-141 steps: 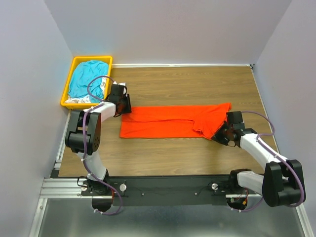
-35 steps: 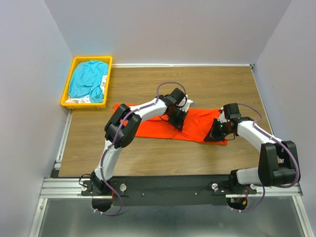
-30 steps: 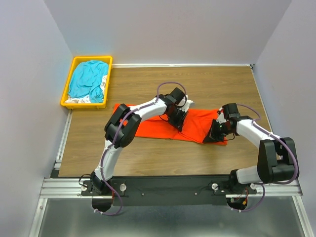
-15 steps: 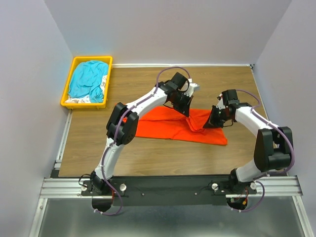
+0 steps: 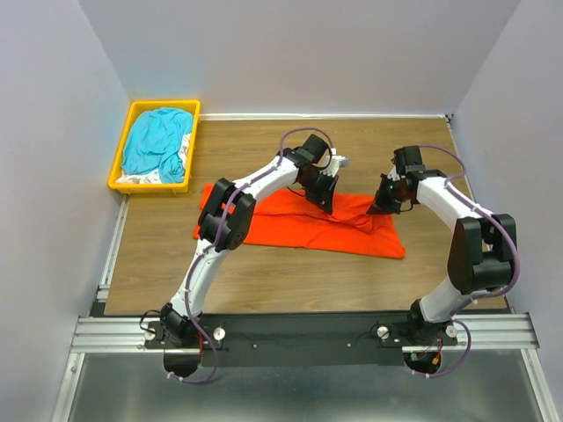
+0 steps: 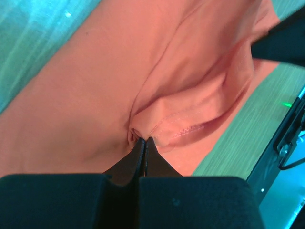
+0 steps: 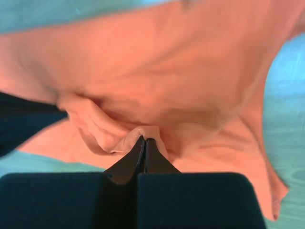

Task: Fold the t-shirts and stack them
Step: Fold the tshirt

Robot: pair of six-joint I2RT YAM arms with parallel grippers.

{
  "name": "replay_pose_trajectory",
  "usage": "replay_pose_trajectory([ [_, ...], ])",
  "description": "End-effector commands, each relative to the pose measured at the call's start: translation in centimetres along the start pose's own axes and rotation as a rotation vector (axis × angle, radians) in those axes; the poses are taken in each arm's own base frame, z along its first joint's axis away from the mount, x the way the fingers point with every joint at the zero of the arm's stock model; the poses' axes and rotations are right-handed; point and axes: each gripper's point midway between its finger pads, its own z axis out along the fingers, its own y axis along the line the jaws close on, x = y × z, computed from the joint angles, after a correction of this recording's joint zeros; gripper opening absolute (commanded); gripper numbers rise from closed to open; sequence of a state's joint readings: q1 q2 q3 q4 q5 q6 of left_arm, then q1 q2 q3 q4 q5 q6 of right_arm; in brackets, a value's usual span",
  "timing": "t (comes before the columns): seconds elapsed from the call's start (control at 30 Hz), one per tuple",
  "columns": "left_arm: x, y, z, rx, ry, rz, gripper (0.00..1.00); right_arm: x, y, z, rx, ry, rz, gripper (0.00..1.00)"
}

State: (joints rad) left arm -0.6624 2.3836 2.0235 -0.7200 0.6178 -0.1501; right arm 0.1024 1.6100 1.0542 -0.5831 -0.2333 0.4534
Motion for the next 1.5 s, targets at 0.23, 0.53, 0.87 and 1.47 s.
replay_pose_trajectory([
  [0.23,0.0,-0.4,-0.9,0.015,-0.019,-0.030,0.03,-3.0,-1.6,1.2,0.108,-0.044,-0.015,0.02],
  [0.53,-1.9,0.6,-4.0,-0.053,-0.136,-0.070,0.29,-4.5,-3.3,1.7,0.200,-0.082,0.021,0.02],
  [0.87,-2.3,2.9,-9.1,-0.200,-0.262,-0.084,0.34,-5.3,-3.7,0.9,0.211,-0.114,0.028,0.26],
  [1.47,2.7,7.7,-7.9,-0.323,-0.168,-0.119,0.35,-1.0,7.7,-2.2,-0.252,-0.029,-0.382,0.23],
])
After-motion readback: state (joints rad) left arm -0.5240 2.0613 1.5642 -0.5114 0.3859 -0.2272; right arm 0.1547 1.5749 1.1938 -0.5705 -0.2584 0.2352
